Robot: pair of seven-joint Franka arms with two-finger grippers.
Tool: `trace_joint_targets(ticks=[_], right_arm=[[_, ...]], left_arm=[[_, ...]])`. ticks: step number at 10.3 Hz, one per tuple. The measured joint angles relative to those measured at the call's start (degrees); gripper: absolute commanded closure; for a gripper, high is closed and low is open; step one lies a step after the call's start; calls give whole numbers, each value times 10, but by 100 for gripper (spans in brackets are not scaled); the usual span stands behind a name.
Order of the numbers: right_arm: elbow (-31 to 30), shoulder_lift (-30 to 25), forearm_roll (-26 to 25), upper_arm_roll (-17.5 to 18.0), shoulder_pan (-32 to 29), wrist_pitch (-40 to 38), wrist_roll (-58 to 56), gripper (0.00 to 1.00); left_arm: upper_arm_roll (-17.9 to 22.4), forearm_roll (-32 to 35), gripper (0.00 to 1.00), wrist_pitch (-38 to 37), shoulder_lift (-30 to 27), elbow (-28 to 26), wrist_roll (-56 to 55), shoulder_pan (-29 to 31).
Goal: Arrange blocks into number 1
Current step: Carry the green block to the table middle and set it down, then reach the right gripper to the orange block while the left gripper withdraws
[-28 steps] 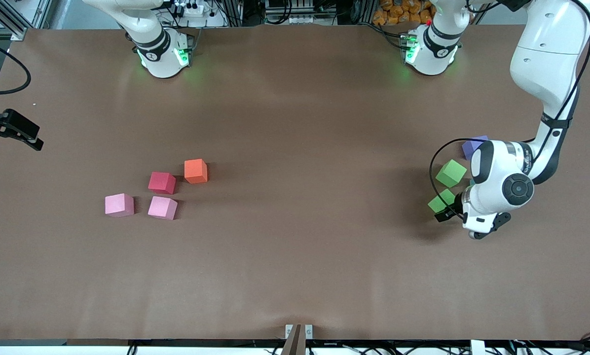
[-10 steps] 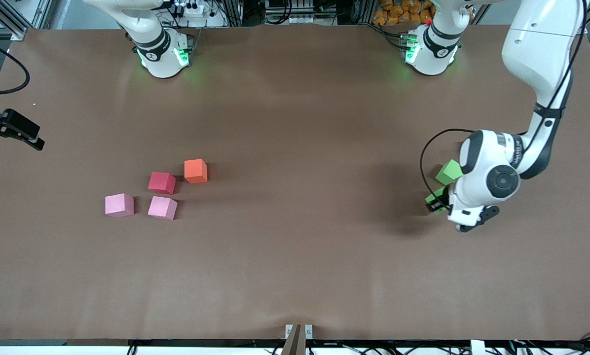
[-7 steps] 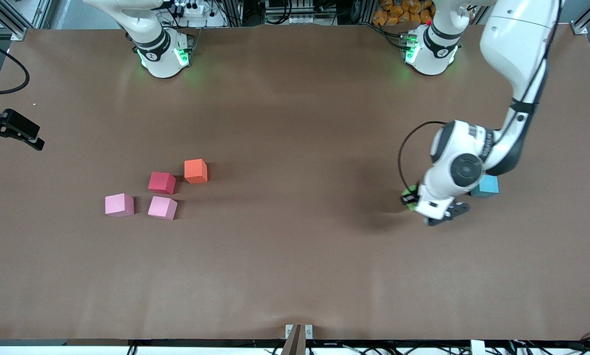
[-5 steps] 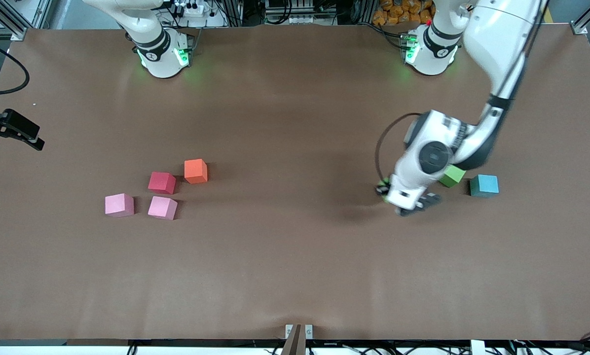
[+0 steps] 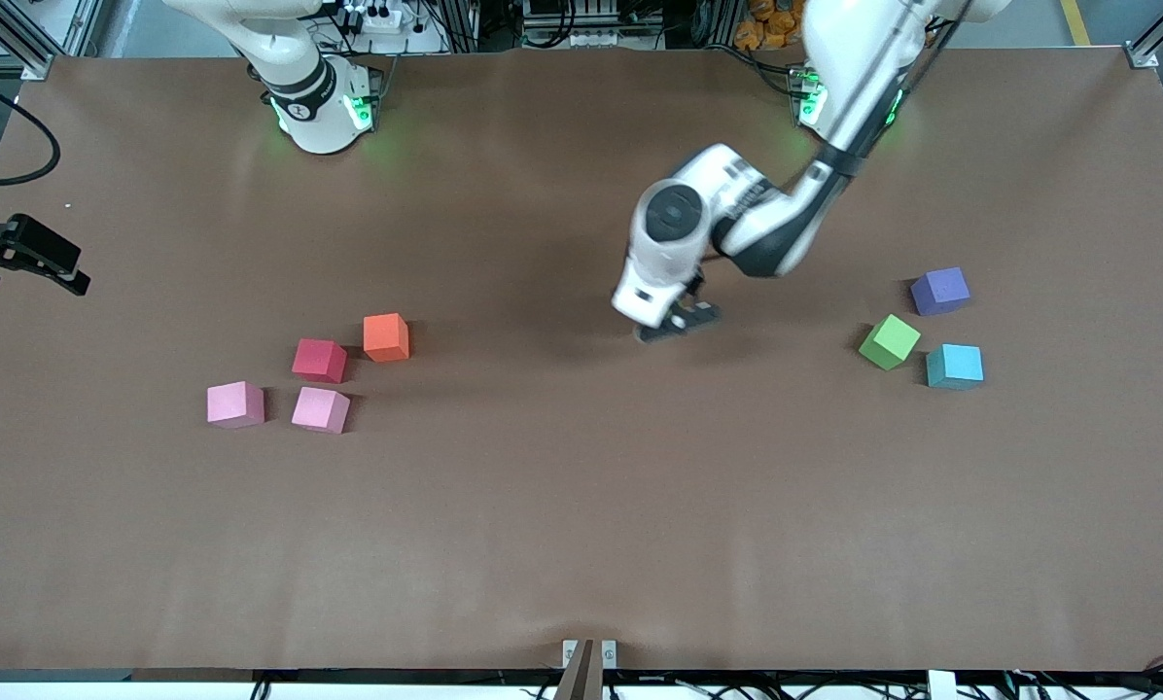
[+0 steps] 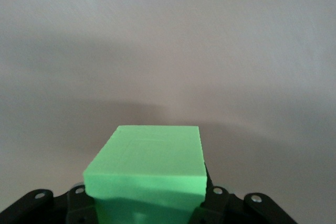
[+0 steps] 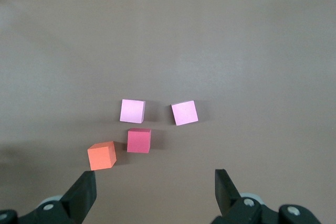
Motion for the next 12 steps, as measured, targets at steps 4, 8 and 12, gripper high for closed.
trace_joint_targets(ticks=[4,8,12], right_arm=[[0,12,6,4,4,0,0,0],[0,68,23,7,26,60,1,0],[-21,118,26,8,51,142,1,0]], left_arm=[[-18,0,100,30,2,-22,-30,-77],[-22,28,100,92,20,-65,-39,-112],[-30,32,100,91,29,-73,-38,-134]])
